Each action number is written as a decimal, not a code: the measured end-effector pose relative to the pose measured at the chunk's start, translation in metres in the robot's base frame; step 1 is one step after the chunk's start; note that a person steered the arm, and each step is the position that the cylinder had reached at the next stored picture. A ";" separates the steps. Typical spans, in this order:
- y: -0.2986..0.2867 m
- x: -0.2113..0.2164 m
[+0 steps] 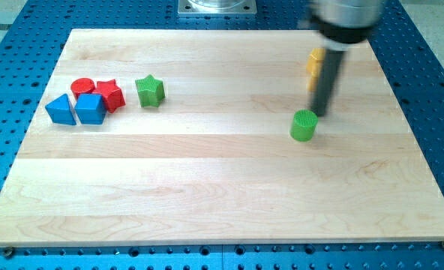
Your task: Move the green blocks close to the red star
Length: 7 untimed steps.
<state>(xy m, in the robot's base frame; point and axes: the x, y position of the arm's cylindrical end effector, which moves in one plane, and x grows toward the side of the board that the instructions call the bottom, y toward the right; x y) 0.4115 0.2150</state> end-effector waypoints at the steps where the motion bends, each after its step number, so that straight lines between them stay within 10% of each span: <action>1: 0.082 0.018; 4: -0.152 0.052; 7: -0.198 0.073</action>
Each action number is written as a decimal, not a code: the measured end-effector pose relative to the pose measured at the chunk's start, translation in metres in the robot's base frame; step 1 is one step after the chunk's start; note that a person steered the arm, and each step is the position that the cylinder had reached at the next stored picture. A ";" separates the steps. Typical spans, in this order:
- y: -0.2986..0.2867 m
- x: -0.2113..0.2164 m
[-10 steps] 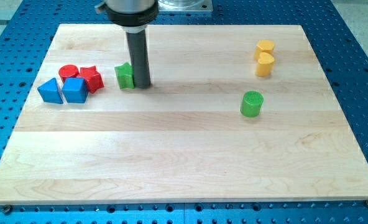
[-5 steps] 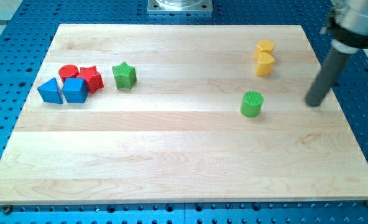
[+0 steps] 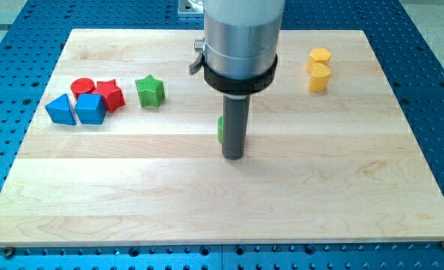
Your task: Move the green blocks close to the red star
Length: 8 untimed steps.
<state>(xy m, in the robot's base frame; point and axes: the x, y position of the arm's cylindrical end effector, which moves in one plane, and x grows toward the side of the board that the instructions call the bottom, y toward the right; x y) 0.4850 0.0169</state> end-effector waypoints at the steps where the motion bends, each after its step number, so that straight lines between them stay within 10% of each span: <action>1: 0.031 0.000; 2: 0.055 -0.014; 4: -0.075 -0.030; 7: 0.010 -0.065; 8: -0.049 -0.065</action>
